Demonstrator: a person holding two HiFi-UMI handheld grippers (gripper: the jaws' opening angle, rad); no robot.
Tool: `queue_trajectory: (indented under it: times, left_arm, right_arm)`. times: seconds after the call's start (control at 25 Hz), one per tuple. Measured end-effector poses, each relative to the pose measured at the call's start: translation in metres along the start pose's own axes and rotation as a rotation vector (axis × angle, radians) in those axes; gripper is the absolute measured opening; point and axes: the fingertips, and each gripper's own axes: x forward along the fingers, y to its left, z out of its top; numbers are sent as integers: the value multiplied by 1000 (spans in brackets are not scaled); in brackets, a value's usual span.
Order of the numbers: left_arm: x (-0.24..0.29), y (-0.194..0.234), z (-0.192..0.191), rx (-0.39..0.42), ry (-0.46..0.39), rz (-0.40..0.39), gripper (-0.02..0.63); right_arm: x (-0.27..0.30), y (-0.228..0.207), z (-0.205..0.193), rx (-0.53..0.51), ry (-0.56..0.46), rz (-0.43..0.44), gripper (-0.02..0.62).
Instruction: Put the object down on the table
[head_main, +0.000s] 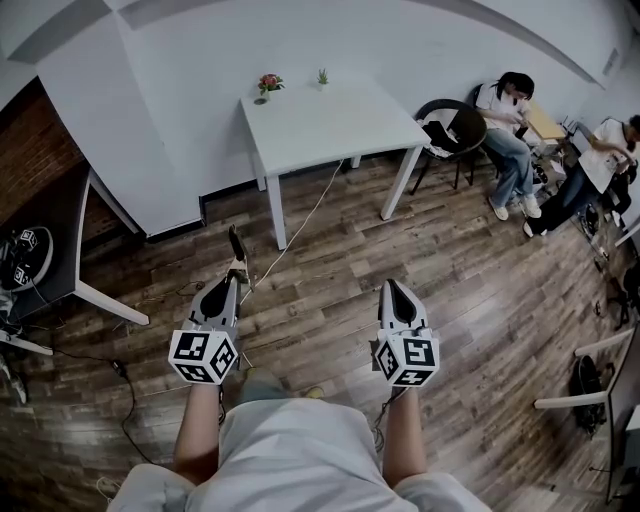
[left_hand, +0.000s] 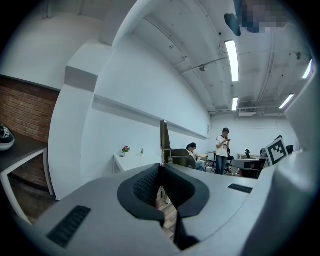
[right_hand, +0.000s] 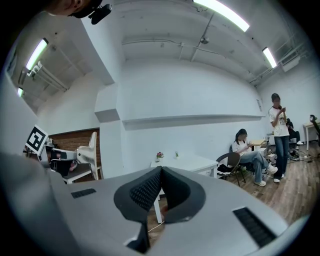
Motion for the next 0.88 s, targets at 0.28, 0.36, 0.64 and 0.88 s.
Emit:
queue_trajectory:
  times: [0.28, 0.36, 0.64, 0.88]
  left_arm:
    - [20, -14, 1, 20, 11, -19, 20]
    - [30, -17, 2, 27, 15, -26, 20]
    - [70, -8, -3, 26, 40, -43, 20]
    - [125, 14, -3, 12, 52, -45, 20]
  right_arm:
    - [6, -20, -1, 4, 0, -15, 8]
    - [11, -26, -2, 13, 9, -18, 8]
    - [45, -39, -6, 24, 29, -29, 8]
    - [101, -50, -6, 25, 49, -22, 8]
